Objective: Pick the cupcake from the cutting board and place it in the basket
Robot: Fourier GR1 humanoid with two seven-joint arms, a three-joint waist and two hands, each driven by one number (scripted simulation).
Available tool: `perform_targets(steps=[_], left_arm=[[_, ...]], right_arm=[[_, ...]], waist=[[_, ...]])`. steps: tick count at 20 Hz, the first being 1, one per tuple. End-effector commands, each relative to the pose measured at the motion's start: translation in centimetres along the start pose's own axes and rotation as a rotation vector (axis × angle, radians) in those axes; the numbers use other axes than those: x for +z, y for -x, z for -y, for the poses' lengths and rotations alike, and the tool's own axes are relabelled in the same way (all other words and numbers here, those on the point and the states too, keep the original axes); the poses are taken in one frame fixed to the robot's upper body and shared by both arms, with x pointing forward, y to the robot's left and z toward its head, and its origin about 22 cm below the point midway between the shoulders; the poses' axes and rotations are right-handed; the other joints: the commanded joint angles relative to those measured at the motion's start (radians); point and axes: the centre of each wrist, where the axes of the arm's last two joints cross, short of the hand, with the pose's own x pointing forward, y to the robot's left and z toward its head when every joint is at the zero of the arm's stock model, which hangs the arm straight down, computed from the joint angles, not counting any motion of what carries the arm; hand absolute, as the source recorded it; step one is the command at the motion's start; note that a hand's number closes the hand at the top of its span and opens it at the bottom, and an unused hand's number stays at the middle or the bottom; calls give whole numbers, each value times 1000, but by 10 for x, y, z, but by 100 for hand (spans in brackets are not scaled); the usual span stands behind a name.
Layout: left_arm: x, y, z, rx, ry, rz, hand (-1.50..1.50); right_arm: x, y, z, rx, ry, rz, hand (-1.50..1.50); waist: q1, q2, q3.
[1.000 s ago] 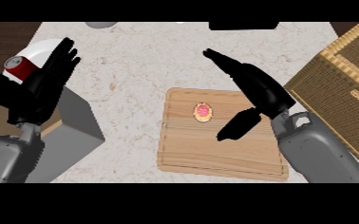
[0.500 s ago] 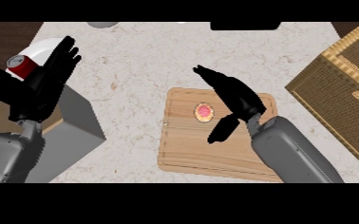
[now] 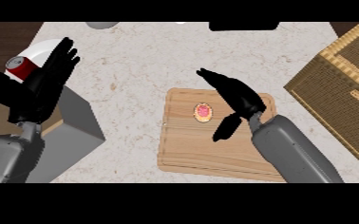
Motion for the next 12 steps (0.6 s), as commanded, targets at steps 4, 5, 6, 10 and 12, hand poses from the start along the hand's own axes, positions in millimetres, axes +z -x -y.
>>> perform_targets(steps=[4, 5, 6, 10, 12], left_arm=[[1, 46, -18, -5, -73, -176, 0], [11, 46, -34, -21, -77, -170, 0], [8, 48, -20, -26, -67, -175, 0], [12, 51, -17, -31, -74, -172, 0], [16, 50, -20, -15, -78, -172, 0]], right_arm=[[0, 14, -7, -42, -37, 64, -150], [-2, 10, -3, -57, -30, 70, -150], [-7, 5, -2, -35, -55, 74, -150], [3, 3, -6, -28, -51, 100, -150], [-3, 12, -13, -1, -46, 66, -150]], waist=[[-9, 21, -33], [1, 17, -33], [2, 18, -33], [-11, 12, -33], [7, 16, -33]])
